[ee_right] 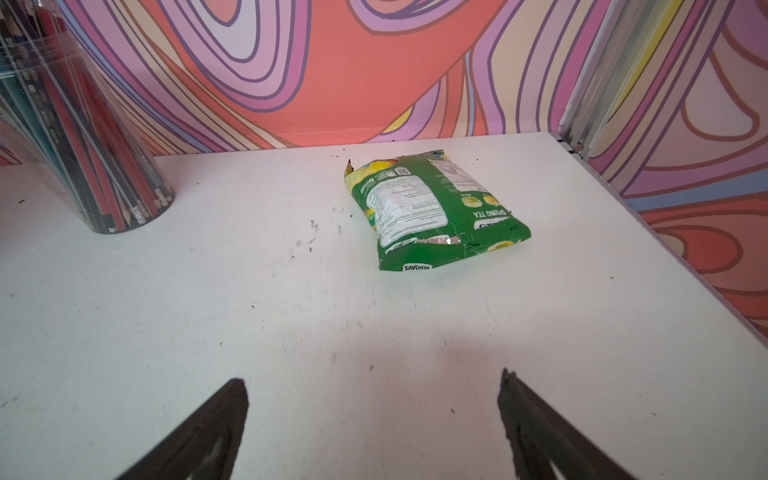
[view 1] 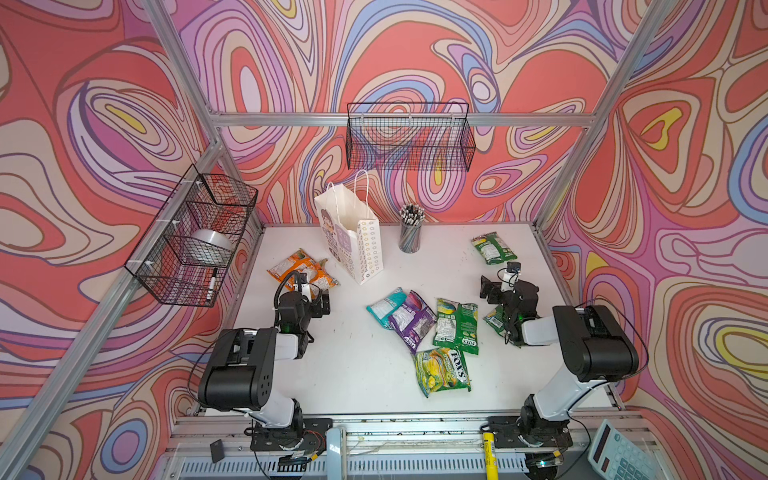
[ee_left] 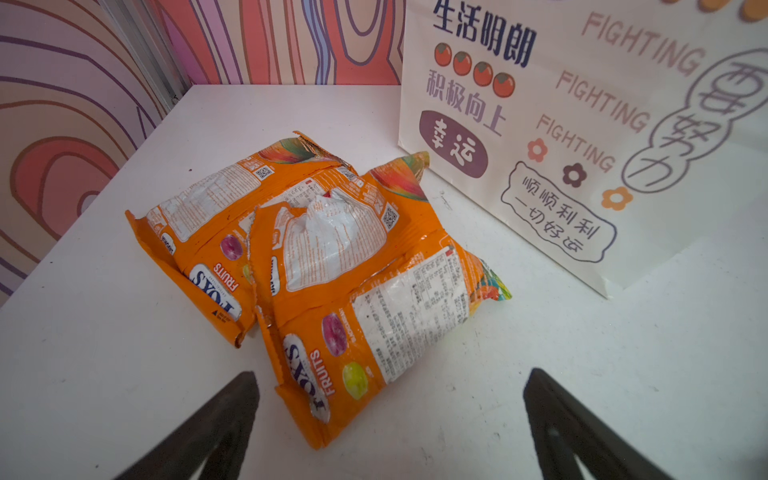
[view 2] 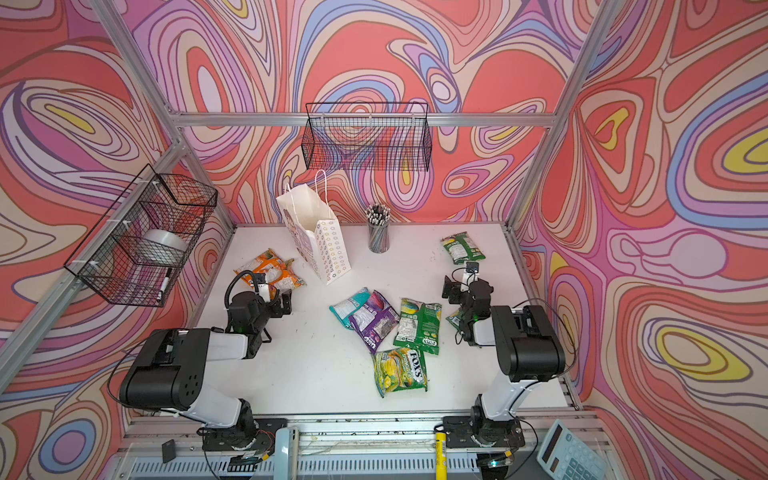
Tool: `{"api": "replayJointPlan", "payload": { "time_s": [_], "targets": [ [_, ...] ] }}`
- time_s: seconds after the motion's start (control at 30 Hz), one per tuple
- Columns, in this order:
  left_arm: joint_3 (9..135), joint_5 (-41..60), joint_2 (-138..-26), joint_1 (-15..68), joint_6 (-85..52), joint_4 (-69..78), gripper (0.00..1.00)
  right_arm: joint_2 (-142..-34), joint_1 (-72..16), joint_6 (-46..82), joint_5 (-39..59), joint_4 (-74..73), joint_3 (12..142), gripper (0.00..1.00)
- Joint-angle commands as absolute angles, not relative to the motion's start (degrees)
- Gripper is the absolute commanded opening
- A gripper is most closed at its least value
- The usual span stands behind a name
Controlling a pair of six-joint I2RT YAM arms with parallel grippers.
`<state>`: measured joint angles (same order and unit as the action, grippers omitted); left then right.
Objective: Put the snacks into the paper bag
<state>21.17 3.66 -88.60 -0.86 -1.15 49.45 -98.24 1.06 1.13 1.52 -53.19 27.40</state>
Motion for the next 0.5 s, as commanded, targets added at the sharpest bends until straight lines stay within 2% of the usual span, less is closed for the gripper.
{"api": "replayJointPlan", "payload": {
  "time_s": [0.0, 0.27, 0.33, 0.37, 0.47],
  "targets": [
    [21.81, 4.39, -88.24, -1.28, -1.09, 50.10, 1.00, -98.61, 1.03, 1.08, 1.79, -53.66, 27.43, 0.98],
    [21.77, 4.42, -88.24, -1.32, -0.91, 50.23, 1.00, -98.52, 1.05, 1.40, 2.11, -53.97, 27.20, 0.98],
    [21.01, -0.15, -88.02, -1.32, -2.83, 51.52, 1.00, -98.46, 1.60, 2.14, 2.02, -54.54, 26.83, 0.98],
    [19.63, -3.63, -87.83, -1.32, -4.25, 54.05, 1.00, -98.31, 1.58, 2.56, -0.01, -55.28, 26.47, 0.98],
    [17.31, -4.59, -87.89, -1.32, -4.54, 58.21, 1.00, -98.13, 1.63, 5.17, -7.69, -61.29, 23.08, 0.98]
  ]
}}
